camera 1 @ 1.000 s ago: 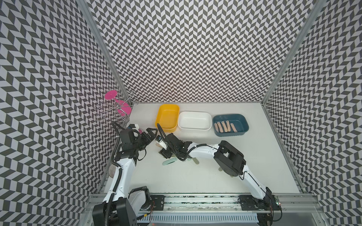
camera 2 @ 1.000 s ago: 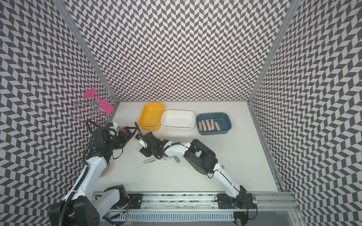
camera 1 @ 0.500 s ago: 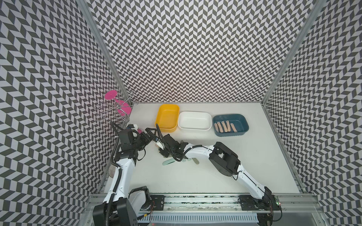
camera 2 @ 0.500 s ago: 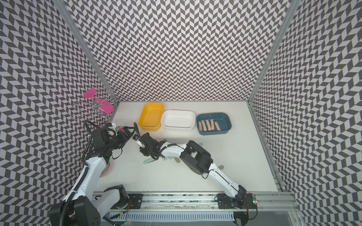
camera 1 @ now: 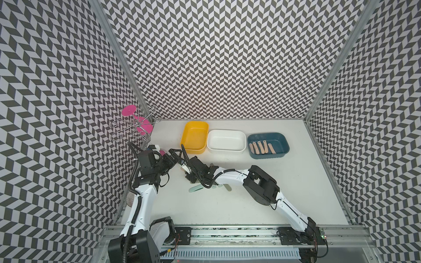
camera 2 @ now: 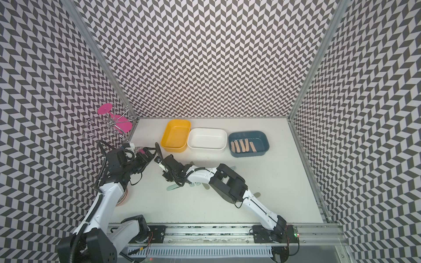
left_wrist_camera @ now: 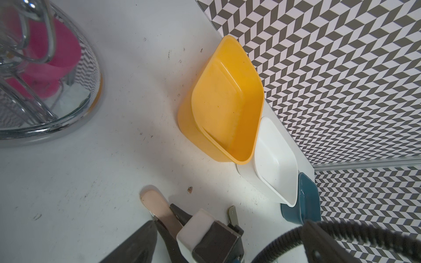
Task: Place the fruit knives into the storage box by color
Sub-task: Pick up the fruit knife from the center of the board.
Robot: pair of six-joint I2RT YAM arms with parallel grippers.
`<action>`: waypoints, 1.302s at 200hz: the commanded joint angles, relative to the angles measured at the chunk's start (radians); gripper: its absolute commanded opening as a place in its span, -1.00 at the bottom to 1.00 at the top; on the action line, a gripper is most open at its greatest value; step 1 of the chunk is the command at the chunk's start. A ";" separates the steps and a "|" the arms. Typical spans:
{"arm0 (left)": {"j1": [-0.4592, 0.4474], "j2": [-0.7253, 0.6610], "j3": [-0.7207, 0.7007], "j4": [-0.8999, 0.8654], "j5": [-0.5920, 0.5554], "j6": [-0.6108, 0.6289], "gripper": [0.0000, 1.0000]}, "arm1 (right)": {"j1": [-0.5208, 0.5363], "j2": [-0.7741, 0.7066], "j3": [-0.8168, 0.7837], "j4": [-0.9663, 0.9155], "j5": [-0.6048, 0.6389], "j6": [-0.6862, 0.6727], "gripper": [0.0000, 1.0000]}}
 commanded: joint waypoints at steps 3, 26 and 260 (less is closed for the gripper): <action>0.006 -0.017 -0.008 0.027 0.010 -0.011 1.00 | 0.000 -0.068 -0.032 0.004 0.017 0.015 -0.62; 0.005 -0.021 -0.012 0.031 0.014 -0.016 1.00 | -0.008 -0.106 -0.062 0.017 0.008 0.034 -0.63; 0.004 -0.036 -0.040 0.077 0.028 -0.055 1.00 | -0.031 -0.034 -0.066 -0.115 -0.098 0.045 -0.04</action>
